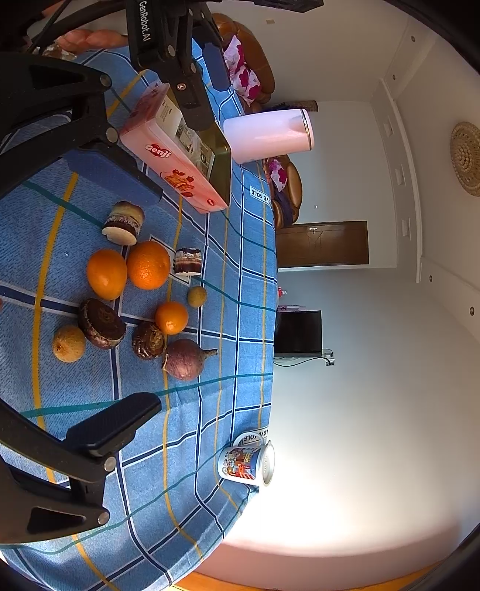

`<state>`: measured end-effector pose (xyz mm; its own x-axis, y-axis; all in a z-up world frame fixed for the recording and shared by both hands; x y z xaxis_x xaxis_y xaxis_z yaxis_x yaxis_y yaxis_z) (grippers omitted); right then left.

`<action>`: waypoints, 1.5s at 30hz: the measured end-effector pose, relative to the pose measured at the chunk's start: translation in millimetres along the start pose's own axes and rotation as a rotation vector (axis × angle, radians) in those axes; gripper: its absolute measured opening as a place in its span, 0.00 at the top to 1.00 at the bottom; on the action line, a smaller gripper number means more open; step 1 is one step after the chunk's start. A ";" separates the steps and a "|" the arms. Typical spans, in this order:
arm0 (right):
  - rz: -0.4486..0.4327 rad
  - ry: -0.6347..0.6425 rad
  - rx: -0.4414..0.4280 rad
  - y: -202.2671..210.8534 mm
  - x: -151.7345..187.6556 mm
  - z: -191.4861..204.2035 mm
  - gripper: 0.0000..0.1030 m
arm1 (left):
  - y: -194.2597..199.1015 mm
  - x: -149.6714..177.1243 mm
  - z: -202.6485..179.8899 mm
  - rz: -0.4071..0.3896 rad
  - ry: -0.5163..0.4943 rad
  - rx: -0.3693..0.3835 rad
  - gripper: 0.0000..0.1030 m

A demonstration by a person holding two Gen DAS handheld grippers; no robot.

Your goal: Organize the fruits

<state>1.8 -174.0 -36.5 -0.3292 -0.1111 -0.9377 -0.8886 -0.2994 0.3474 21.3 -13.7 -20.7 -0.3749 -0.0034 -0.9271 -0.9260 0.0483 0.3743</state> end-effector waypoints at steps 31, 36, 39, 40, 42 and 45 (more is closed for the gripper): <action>0.182 -0.011 0.006 -25.2 56.0 -37.6 0.50 | -62.9 38.0 -67.0 0.203 -0.080 0.208 0.20; 0.186 0.000 -0.011 -26.6 58.7 -34.3 0.58 | -69.9 40.7 -76.8 0.229 -0.117 0.221 0.27; 0.184 0.015 -0.017 -26.3 59.0 -32.3 0.70 | -71.0 40.3 -82.1 0.230 -0.132 0.247 0.31; 0.184 0.017 -0.018 -25.8 58.6 -32.4 0.72 | -72.6 39.6 -81.9 0.232 -0.127 0.259 0.34; 0.183 0.015 -0.024 -25.2 58.9 -33.1 0.72 | -74.9 38.2 -77.5 0.239 -0.097 0.279 0.39; 0.175 0.006 -0.029 -23.3 58.5 -35.9 0.73 | -74.6 37.9 -70.8 0.239 -0.078 0.285 0.53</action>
<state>14.7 -207.5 -99.5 -0.4761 -0.1696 -0.8629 -0.8082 -0.3023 0.5053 73.1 -88.1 -82.2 -0.5641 0.1170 -0.8174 -0.7598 0.3140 0.5693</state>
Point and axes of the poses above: each gripper's, at about its wrist camera, not at the fingertips, and y roughly against the way its jaws point, z to its left, x to its underside, the point moved 2 cm from there along -y, roughly the way its jaws point, and after that the axes turned 3 degrees about -z, right-handed, at the moved point
